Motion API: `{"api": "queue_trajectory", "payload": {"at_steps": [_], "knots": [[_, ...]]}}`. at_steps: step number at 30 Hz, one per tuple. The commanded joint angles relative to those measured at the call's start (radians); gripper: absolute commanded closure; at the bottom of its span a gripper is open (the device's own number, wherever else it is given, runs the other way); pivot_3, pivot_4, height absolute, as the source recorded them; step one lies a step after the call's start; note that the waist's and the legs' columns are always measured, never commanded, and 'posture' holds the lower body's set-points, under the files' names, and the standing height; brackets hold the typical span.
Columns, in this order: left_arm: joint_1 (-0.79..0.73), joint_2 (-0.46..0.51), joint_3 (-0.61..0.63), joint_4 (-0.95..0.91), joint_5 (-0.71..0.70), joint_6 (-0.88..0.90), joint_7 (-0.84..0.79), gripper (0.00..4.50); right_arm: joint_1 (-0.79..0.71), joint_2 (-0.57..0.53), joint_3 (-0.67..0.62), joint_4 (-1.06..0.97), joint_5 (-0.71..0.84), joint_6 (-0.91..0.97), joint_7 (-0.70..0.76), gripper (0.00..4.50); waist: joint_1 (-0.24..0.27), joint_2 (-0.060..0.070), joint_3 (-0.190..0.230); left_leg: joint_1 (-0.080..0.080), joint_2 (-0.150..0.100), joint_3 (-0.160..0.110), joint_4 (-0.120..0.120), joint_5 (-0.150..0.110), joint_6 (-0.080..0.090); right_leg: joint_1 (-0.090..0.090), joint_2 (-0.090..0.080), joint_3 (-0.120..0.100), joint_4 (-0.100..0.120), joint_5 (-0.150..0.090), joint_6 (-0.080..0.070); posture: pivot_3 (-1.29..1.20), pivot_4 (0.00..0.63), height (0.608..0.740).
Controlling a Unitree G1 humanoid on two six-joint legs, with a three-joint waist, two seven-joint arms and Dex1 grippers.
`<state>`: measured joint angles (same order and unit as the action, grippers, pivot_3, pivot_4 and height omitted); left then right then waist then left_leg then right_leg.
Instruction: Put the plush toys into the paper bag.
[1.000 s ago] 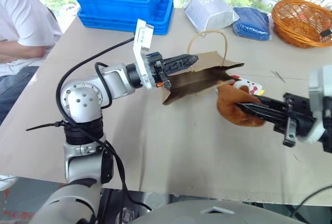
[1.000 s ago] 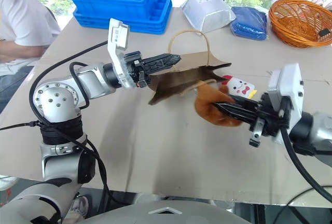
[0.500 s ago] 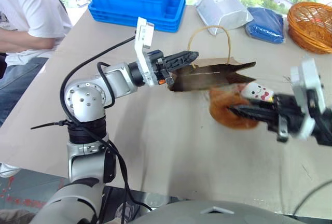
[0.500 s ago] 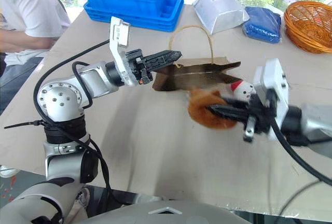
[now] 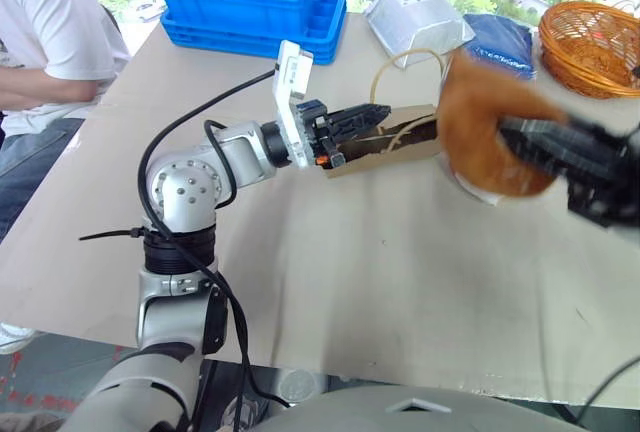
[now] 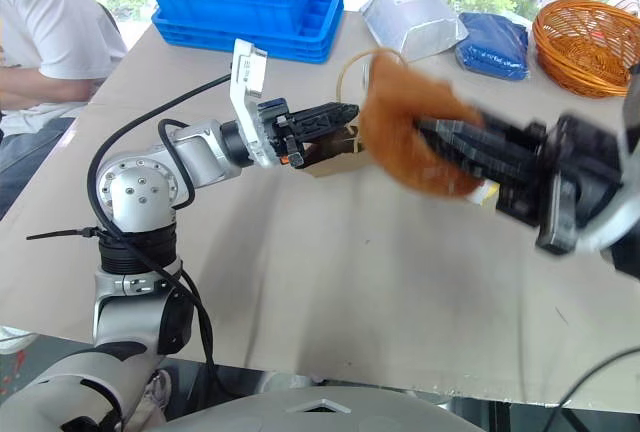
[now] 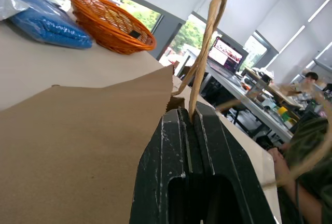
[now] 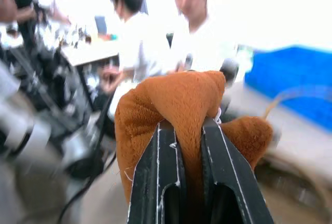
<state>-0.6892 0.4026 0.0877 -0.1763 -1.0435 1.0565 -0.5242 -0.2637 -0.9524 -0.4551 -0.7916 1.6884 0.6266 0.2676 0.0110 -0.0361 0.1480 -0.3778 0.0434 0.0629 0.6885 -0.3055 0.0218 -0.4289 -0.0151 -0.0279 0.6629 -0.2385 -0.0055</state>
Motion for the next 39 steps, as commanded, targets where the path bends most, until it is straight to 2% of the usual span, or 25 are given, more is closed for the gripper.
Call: {"api": "queue_trajectory", "payload": {"at_steps": [1,5,8,11,19,21,27,33,39], "knots": [[-0.017,-0.004,-0.001,-0.011,0.014,-0.024,-0.026,4.50,-0.147,0.055,0.207,0.060,-0.233,-0.004,-0.046,4.47,0.000,0.000,0.000,0.000,0.000,0.000,0.000,0.000,0.000,0.000,0.000,0.000,0.000,0.000,0.000,0.00,0.150,0.740],[-0.024,-0.022,0.028,-0.003,-0.003,-0.015,0.002,4.50,-0.193,0.082,0.344,0.095,-0.433,0.027,-0.013,4.47,0.007,0.000,0.000,-0.003,0.001,-0.003,0.000,0.000,0.000,-0.002,0.000,0.001,0.000,-0.001,0.001,0.00,0.150,0.740],[-0.039,-0.046,0.080,0.015,-0.047,-0.001,0.053,4.50,-0.159,0.058,0.438,0.111,-0.570,0.062,0.034,4.47,0.006,0.000,0.000,-0.005,0.000,-0.004,0.000,0.000,0.001,-0.002,-0.002,0.001,-0.001,-0.001,0.002,0.00,0.150,0.740],[-0.047,-0.067,0.126,0.015,-0.100,0.020,0.107,4.50,-0.114,-0.009,0.566,0.116,-0.762,0.077,0.145,4.47,0.006,0.000,0.000,-0.005,0.000,-0.005,0.000,-0.001,0.001,-0.002,-0.002,0.000,-0.001,-0.001,0.002,0.00,0.150,0.740],[-0.014,-0.057,0.127,-0.027,-0.168,0.072,0.149,4.50,-0.151,0.108,0.625,0.231,-0.942,0.109,0.156,4.47,-0.001,0.001,0.000,-0.003,-0.001,-0.005,0.000,0.000,0.000,-0.001,-0.001,0.001,0.001,-0.001,0.002,0.00,0.150,0.740],[-0.001,-0.049,0.120,-0.037,-0.178,0.084,0.149,4.50,-0.177,0.178,0.616,0.267,-0.929,0.142,0.129,4.47,-0.001,0.001,0.000,-0.003,-0.001,-0.005,0.000,0.001,0.000,-0.001,-0.001,0.002,0.001,-0.001,0.002,0.00,0.150,0.740],[0.019,-0.045,0.111,-0.054,-0.212,0.110,0.164,4.50,-0.263,0.432,0.498,0.392,-0.725,0.341,-0.018,4.47,0.001,0.001,0.000,-0.003,-0.001,-0.006,0.000,0.001,0.000,-0.002,-0.002,0.001,0.001,-0.001,0.002,0.00,0.150,0.740],[0.024,-0.041,0.124,-0.046,-0.243,0.118,0.192,4.50,-0.287,0.619,0.414,0.483,-0.675,0.436,-0.198,4.47,0.002,0.001,0.000,-0.004,-0.002,-0.006,0.000,0.001,0.000,-0.002,-0.002,0.001,0.001,-0.001,0.002,0.00,0.150,0.740],[0.023,-0.044,0.138,-0.032,-0.293,0.111,0.246,4.50,-0.288,0.706,0.389,0.488,-0.684,0.441,-0.228,4.47,0.001,0.001,0.000,-0.004,-0.002,-0.006,0.000,0.001,0.000,-0.002,-0.002,0.001,0.001,-0.001,0.002,0.00,0.150,0.740]]}}
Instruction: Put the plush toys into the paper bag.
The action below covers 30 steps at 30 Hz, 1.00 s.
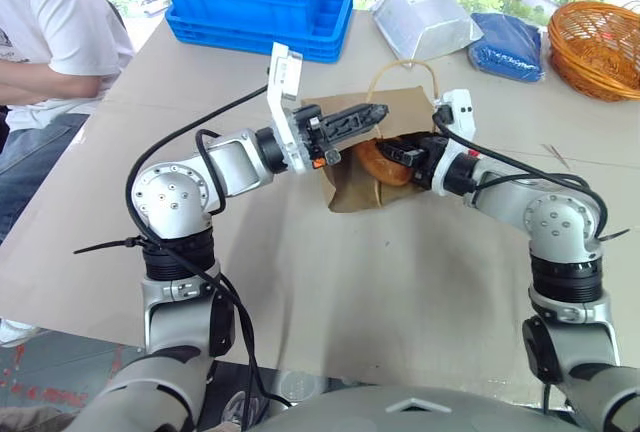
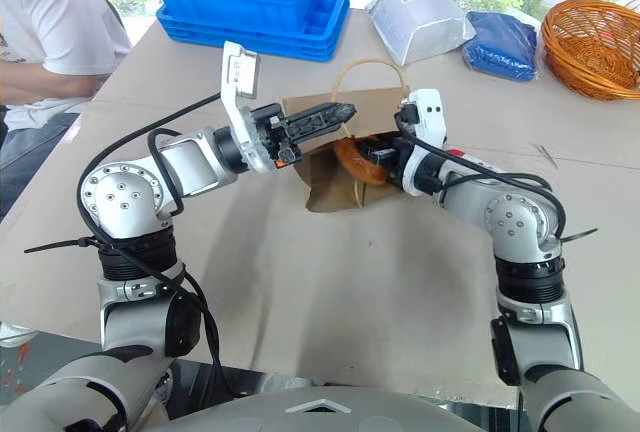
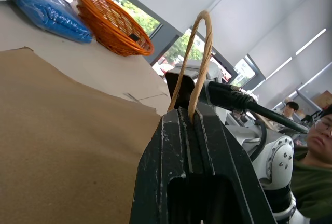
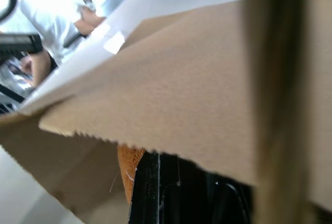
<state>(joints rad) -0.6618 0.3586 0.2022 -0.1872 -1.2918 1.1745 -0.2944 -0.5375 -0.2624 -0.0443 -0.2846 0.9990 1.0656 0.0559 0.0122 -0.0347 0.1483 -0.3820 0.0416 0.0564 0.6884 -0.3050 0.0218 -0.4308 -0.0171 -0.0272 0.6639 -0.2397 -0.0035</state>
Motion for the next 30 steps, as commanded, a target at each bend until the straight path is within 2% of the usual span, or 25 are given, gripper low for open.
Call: {"api": "queue_trajectory", "payload": {"at_steps": [1,2,5,6,7,8,11,19,25,28,30], "knots": [[-0.005,-0.001,0.027,-0.018,-0.052,-0.010,0.025,4.50,-0.014,0.026,-0.019,-0.015,-0.007,-0.001,-0.023,4.47,0.000,0.000,0.000,0.000,0.000,0.000,0.000,0.000,0.000,0.000,0.000,0.000,0.000,0.000,0.000,0.00,0.150,0.740],[-0.009,-0.003,0.032,-0.011,-0.059,-0.013,0.036,4.50,-0.016,0.031,-0.001,-0.008,-0.036,-0.004,-0.030,4.47,0.000,0.000,0.000,0.000,0.000,0.000,0.000,0.000,0.000,0.000,0.000,0.000,0.000,0.000,0.000,0.00,0.150,0.740],[-0.016,-0.009,0.042,0.001,-0.079,-0.021,0.068,4.50,-0.011,0.058,0.021,-0.004,-0.054,0.003,-0.022,3.53,-0.001,0.000,0.000,0.000,0.000,0.000,0.000,0.000,0.000,0.000,0.000,0.000,0.000,0.000,0.000,0.00,0.150,0.740],[-0.017,-0.013,0.044,0.003,-0.086,-0.024,0.081,4.50,-0.004,0.059,0.028,-0.014,-0.053,0.009,-0.009,3.42,-0.001,0.000,0.000,0.000,0.000,0.000,0.000,0.000,0.000,0.000,0.000,0.000,0.000,0.000,0.000,0.00,0.150,0.740],[-0.018,-0.014,0.046,0.003,-0.091,-0.026,0.091,4.50,0.001,0.047,0.044,-0.027,-0.065,0.012,0.009,2.66,-0.001,0.000,0.000,0.000,0.000,0.000,0.000,0.000,0.000,0.000,0.000,0.000,0.000,0.000,0.000,0.00,0.150,0.740],[-0.019,-0.015,0.046,0.004,-0.095,-0.028,0.098,4.50,0.004,0.037,0.055,-0.036,-0.077,0.013,0.022,2.35,-0.001,0.000,0.000,0.000,0.000,0.000,0.000,0.000,0.000,0.000,0.000,0.000,0.000,0.000,0.000,0.00,0.150,0.740],[-0.017,-0.012,0.060,0.009,-0.111,-0.037,0.134,4.50,0.038,-0.068,0.097,-0.141,-0.130,-0.010,0.104,0.81,0.003,0.000,0.000,-0.001,-0.001,-0.002,0.000,0.000,0.000,0.000,0.000,0.000,0.000,0.000,0.000,0.00,0.150,0.740],[-0.007,-0.009,0.072,0.008,-0.147,-0.055,0.197,4.50,0.120,-0.369,0.140,-0.346,-0.280,-0.131,0.321,0.81,-0.002,0.000,0.000,-0.002,-0.003,-0.006,0.000,0.000,0.000,0.000,0.001,0.000,-0.001,0.000,0.000,0.00,0.150,0.740],[-0.010,-0.007,0.066,0.009,-0.160,-0.064,0.216,4.50,0.113,-0.415,0.196,-0.368,-0.399,-0.209,0.377,0.81,-0.002,0.001,0.000,-0.002,-0.002,-0.006,0.000,0.001,-0.001,0.000,0.001,0.000,-0.001,0.000,0.000,0.00,0.150,0.740],[-0.011,-0.006,0.067,0.008,-0.164,-0.068,0.224,4.50,0.139,-0.386,0.118,-0.397,-0.297,-0.226,0.439,0.81,0.001,0.001,0.000,-0.002,-0.003,-0.007,0.000,0.001,-0.001,0.000,0.001,0.000,-0.001,0.000,0.000,0.00,0.150,0.740],[-0.008,0.000,0.068,0.003,-0.160,-0.071,0.229,4.50,0.170,-0.340,-0.057,-0.409,-0.060,-0.232,0.442,0.81,0.002,0.000,0.000,-0.002,-0.002,-0.008,0.000,0.001,-0.001,0.001,0.001,-0.001,-0.001,0.000,0.000,0.00,0.150,0.740]]}}
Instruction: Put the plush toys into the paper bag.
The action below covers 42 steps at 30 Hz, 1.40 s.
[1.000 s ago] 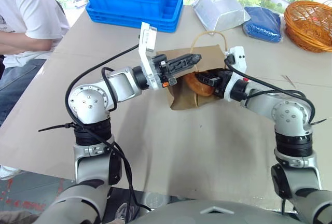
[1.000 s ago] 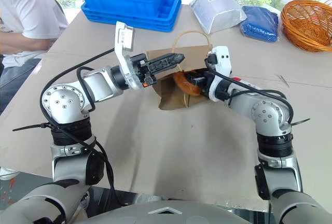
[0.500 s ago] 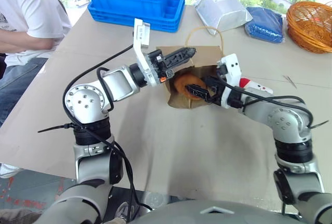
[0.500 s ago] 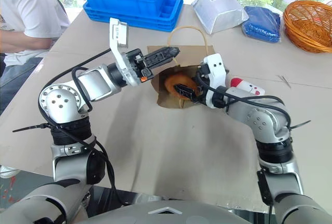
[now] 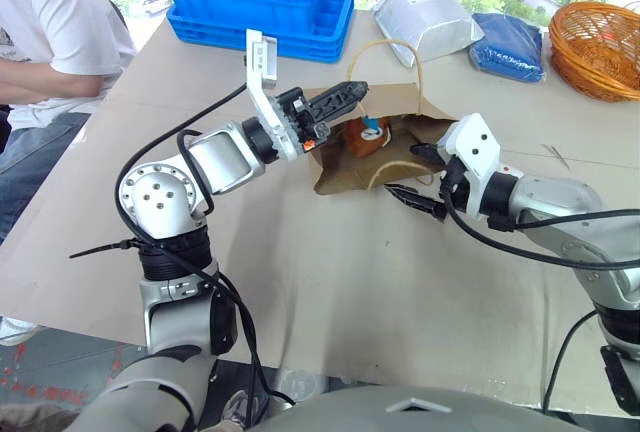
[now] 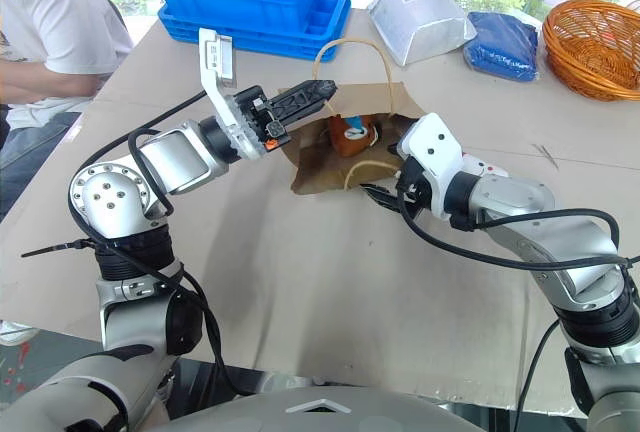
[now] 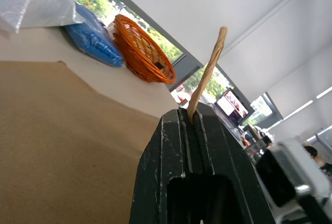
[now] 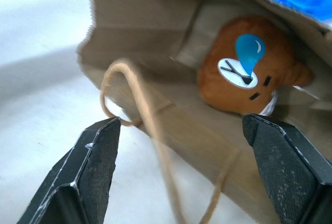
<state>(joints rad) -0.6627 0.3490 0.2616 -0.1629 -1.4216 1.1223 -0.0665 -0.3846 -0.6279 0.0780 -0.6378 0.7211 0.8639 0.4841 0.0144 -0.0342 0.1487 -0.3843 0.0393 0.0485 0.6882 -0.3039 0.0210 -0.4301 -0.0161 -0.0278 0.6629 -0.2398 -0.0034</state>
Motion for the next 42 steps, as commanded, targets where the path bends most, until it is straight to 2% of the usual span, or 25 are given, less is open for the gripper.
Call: {"api": "queue_trajectory", "payload": {"at_steps": [1,4,5,7,10,13,15,20,22,25,29,33,36,38,40,42], "knots": [[-0.005,0.013,0.010,-0.025,-0.029,-0.021,0.004,4.50,0.028,0.036,-0.249,-0.056,0.316,-0.029,0.007,0.81,0.002,0.000,0.000,0.000,0.000,0.000,0.000,0.000,0.000,0.000,0.000,0.000,0.000,0.000,0.000,0.00,0.150,0.740],[0.000,0.023,0.003,-0.037,-0.002,-0.029,-0.001,4.50,0.089,-0.041,-0.425,-0.051,0.473,-0.012,0.035,0.81,0.004,0.000,0.000,-0.001,-0.001,-0.001,0.000,0.000,0.000,0.001,-0.001,-0.001,-0.001,0.000,0.000,0.00,0.150,0.740],[0.001,0.023,0.000,-0.039,0.004,-0.034,0.000,4.50,0.117,-0.079,-0.458,-0.053,0.476,-0.007,0.053,0.81,0.004,0.000,0.000,0.000,-0.001,-0.002,0.000,0.000,0.001,0.002,-0.001,-0.001,-0.001,0.000,0.000,0.00,0.150,0.740],[0.002,0.024,-0.007,-0.046,0.013,-0.044,-0.002,4.50,0.185,-0.146,-0.508,-0.058,0.480,0.004,0.091,0.29,0.004,0.000,0.000,0.000,-0.001,-0.001,0.000,0.000,0.001,0.003,-0.001,0.000,-0.001,0.000,0.000,0.00,0.150,0.740],[0.005,0.024,-0.012,-0.052,0.023,-0.053,-0.004,4.50,0.240,-0.222,-0.507,-0.027,0.348,-0.025,0.086,0.03,-0.003,0.000,0.000,0.002,-0.001,-0.001,-0.001,0.000,0.001,0.004,0.000,0.000,-0.001,0.000,0.000,0.00,0.150,0.740],[0.010,0.026,-0.018,-0.060,0.034,-0.063,-0.006,4.50,0.231,-0.337,-0.312,0.083,0.017,-0.096,0.042,0.03,-0.007,0.001,0.000,0.004,-0.001,0.001,-0.001,0.000,0.001,0.004,0.001,0.004,0.000,0.000,0.000,0.00,0.150,0.740],[0.014,0.027,-0.022,-0.064,0.039,-0.070,-0.008,4.50,0.170,-0.358,-0.157,0.205,-0.160,-0.150,0.025,0.03,-0.009,0.001,0.000,0.006,-0.001,0.002,-0.001,0.001,0.002,0.006,0.001,0.004,0.000,0.000,0.000,0.00,0.150,0.740],[0.016,0.032,-0.034,-0.076,0.057,-0.082,-0.019,4.50,0.006,-0.280,0.081,0.464,-0.365,-0.189,0.095,0.03,-0.007,0.002,0.001,0.005,-0.001,0.001,-0.001,0.004,0.000,0.005,0.002,0.005,0.000,0.000,0.000,0.00,0.150,0.740],[0.018,0.035,-0.031,-0.082,0.060,-0.087,-0.018,4.50,-0.037,-0.259,0.131,0.536,-0.411,-0.184,0.121,0.03,-0.003,0.003,0.002,0.004,-0.001,0.000,-0.001,0.004,0.000,0.005,0.002,0.005,0.000,0.000,0.000,0.00,0.150,0.740],[0.027,0.038,-0.029,-0.096,0.064,-0.092,-0.015,4.50,-0.069,-0.238,0.140,0.596,-0.450,-0.192,0.145,0.82,0.001,0.003,0.002,0.003,-0.001,-0.001,-0.001,0.004,0.000,0.005,0.002,0.004,-0.001,0.000,0.000,0.00,0.150,0.740],[0.036,0.041,-0.028,-0.108,0.061,-0.101,-0.007,4.50,-0.043,-0.245,0.094,0.570,-0.460,-0.198,0.178,2.64,0.001,0.003,0.002,0.003,-0.001,-0.001,-0.001,0.004,0.000,0.005,0.001,0.004,-0.002,0.000,0.000,0.00,0.150,0.740],[0.038,0.044,-0.030,-0.107,0.064,-0.108,-0.010,4.50,0.063,-0.236,-0.145,0.389,-0.273,-0.133,0.232,4.34,0.003,0.004,0.002,0.003,-0.001,-0.002,-0.001,0.004,0.000,0.005,0.001,0.004,-0.001,0.000,0.000,0.00,0.150,0.740],[0.038,0.048,-0.035,-0.098,0.068,-0.108,-0.022,4.50,0.089,-0.177,-0.377,0.187,0.065,-0.038,0.274,4.45,-0.003,0.006,0.004,0.002,-0.001,-0.002,-0.001,0.004,0.000,0.005,0.001,0.004,-0.001,0.000,0.000,0.00,0.150,0.740],[0.036,0.048,-0.043,-0.092,0.071,-0.105,-0.032,4.50,0.028,-0.136,-0.436,0.112,0.209,0.004,0.200,4.45,-0.007,0.007,0.004,0.004,-0.001,-0.001,-0.001,0.004,0.000,0.005,0.001,0.005,0.000,0.000,0.000,0.00,0.150,0.740],[0.029,0.043,-0.049,-0.081,0.074,-0.103,-0.042,4.50,-0.075,-0.076,-0.409,0.072,0.244,0.007,0.093,4.45,-0.015,0.007,0.004,0.005,-0.001,-0.001,-0.001,0.004,0.000,0.005,0.001,0.004,0.001,0.000,0.000,0.00,0.150,0.740],[0.021,0.037,-0.054,-0.070,0.079,-0.103,-0.050,4.50,-0.143,-0.037,-0.318,0.055,0.167,-0.015,0.040,4.45,-0.015,0.007,0.004,0.005,-0.001,-0.002,-0.001,0.004,0.000,0.005,0.002,0.004,0.001,0.000,0.000,0.00,0.150,0.740]]}}
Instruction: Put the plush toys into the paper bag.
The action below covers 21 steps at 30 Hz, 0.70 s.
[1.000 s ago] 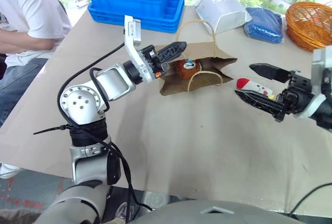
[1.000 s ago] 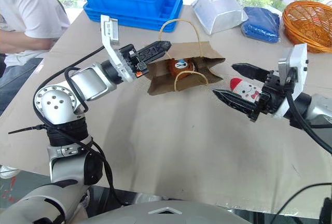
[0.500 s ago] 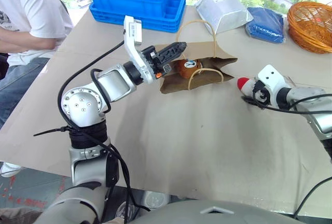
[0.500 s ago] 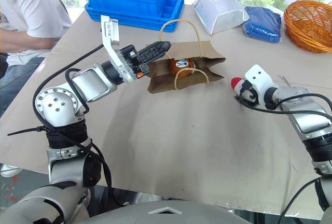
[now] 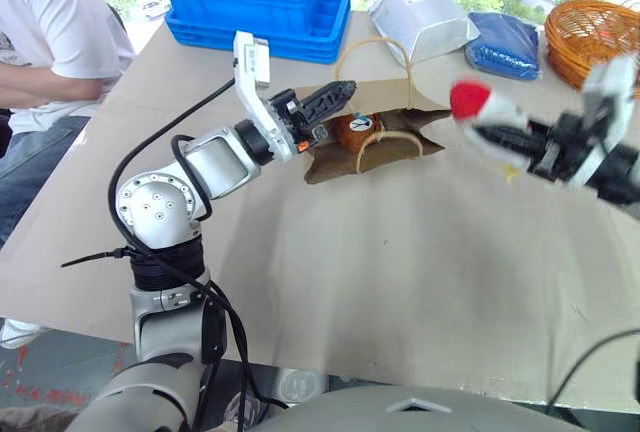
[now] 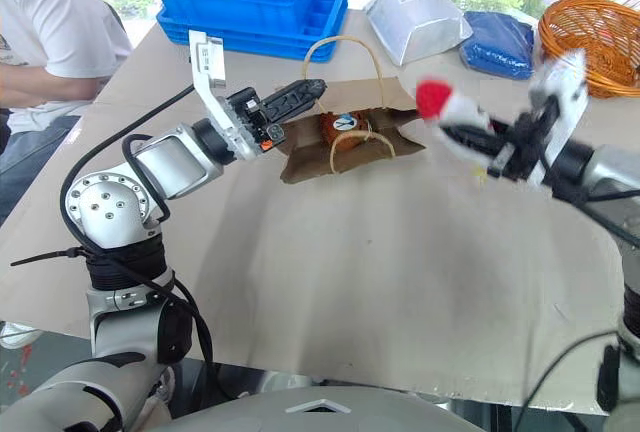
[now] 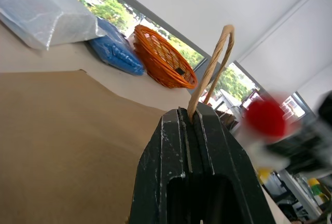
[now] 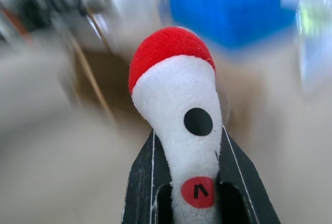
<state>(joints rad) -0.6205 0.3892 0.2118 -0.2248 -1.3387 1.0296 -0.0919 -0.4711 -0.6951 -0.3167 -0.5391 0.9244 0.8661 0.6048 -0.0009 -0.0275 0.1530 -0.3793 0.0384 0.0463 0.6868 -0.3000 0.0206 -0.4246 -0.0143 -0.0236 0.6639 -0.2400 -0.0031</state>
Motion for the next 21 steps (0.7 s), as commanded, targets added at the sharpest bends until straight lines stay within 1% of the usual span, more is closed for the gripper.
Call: {"api": "queue_trajectory", "payload": {"at_steps": [1,3,5,10,15,17,19,21], "knots": [[-0.025,-0.009,-0.005,-0.003,-0.007,-0.012,-0.024,4.50,-0.064,0.022,0.150,-0.041,-0.116,-0.035,-0.085,4.45,0.001,0.000,0.000,0.000,0.000,-0.001,0.000,0.000,0.000,0.000,0.001,0.000,0.000,0.000,0.000,0.00,0.150,0.740],[-0.034,-0.018,-0.004,0.007,-0.014,-0.016,-0.020,4.50,-0.049,-0.023,0.299,-0.026,-0.272,-0.095,-0.053,4.45,0.008,0.000,0.000,0.000,0.000,0.000,0.000,0.000,0.000,0.000,0.001,0.000,0.000,0.000,0.000,0.00,0.150,0.740],[-0.046,-0.030,0.008,0.024,-0.030,-0.022,-0.005,4.50,-0.025,-0.041,0.396,-0.015,-0.348,-0.149,-0.003,4.45,0.016,0.000,0.000,-0.001,-0.001,0.000,0.000,0.000,0.000,0.000,0.000,0.000,-0.001,0.000,0.000,0.00,0.150,0.740],[-0.076,-0.053,0.049,0.062,-0.077,-0.033,0.048,4.50,-0.013,-0.038,0.463,-0.008,-0.401,-0.200,0.068,4.45,0.016,0.000,0.000,-0.004,-0.001,-0.001,0.001,0.000,0.001,-0.002,-0.001,0.000,-0.003,0.000,0.000,0.00,0.150,0.740],[-0.051,-0.050,0.028,0.034,-0.094,-0.007,0.043,4.50,-0.090,-0.028,0.610,0.104,-0.584,-0.236,0.087,4.45,0.010,0.000,0.000,-0.003,-0.001,0.000,0.001,0.000,0.001,-0.001,-0.001,0.000,-0.001,0.000,0.000,0.00,0.150,0.740],[-0.041,-0.050,0.023,0.025,-0.108,-0.001,0.045,4.50,-0.144,0.000,0.669,0.145,-0.649,-0.247,0.091,4.45,0.009,0.000,0.000,-0.002,-0.001,0.000,0.001,0.000,0.001,-0.001,-0.001,0.000,-0.001,0.000,0.000,0.00,0.150,0.740],[-0.034,-0.053,0.017,0.018,-0.127,0.003,0.056,4.50,-0.207,0.053,0.714,0.190,-0.707,-0.240,0.070,4.45,0.008,0.000,0.000,-0.002,-0.001,0.000,0.001,0.000,0.001,-0.001,-0.001,0.000,-0.001,0.000,0.000,0.00,0.150,0.740],[-0.028,-0.055,0.013,0.013,-0.141,0.005,0.065,4.50,-0.248,0.094,0.737,0.225,-0.752,-0.231,0.055,4.45,0.007,0.000,0.000,-0.002,-0.001,0.000,0.001,0.000,0.000,-0.001,-0.001,0.000,-0.001,0.000,0.000,0.00,0.150,0.740]]}}
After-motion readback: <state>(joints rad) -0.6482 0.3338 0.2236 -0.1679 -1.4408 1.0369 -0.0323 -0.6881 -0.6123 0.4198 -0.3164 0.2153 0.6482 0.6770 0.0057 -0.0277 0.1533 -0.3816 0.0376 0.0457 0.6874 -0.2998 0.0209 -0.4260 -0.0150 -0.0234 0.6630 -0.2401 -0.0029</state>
